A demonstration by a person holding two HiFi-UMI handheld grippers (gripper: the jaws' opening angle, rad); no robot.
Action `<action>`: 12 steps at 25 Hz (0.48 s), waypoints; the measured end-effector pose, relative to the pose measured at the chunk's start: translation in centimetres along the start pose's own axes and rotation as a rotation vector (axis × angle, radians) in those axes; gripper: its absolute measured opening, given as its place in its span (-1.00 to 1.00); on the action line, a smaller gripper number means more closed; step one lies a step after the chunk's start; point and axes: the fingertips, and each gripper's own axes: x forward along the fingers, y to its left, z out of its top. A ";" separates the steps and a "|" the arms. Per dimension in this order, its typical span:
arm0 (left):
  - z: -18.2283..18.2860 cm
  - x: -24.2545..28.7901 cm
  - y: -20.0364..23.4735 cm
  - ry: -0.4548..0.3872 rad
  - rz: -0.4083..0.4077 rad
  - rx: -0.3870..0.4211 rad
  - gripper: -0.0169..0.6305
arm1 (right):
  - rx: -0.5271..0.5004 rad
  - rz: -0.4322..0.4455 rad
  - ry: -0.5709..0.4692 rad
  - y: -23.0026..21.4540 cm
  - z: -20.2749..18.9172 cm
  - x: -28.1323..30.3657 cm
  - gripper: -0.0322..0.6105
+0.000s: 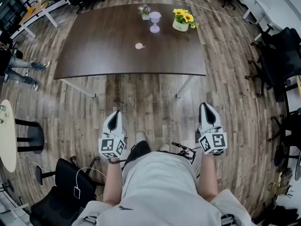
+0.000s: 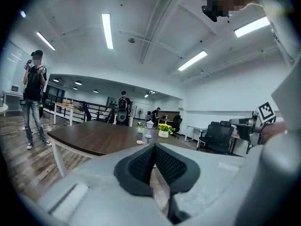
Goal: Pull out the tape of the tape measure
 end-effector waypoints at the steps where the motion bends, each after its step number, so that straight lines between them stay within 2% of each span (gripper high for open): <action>1: 0.2 0.2 0.3 -0.004 -0.007 -0.004 -0.93 | 0.004 -0.003 0.002 0.2 -0.1 0.4 -0.90; 7: -0.3 2.4 2.9 0.028 -0.055 -0.005 -0.93 | 0.059 -0.051 0.021 1.3 -1.3 2.8 -0.90; 12: 0.1 5.2 6.0 0.035 -0.106 -0.009 -0.93 | 0.064 -0.106 0.046 2.5 -2.3 4.8 -0.90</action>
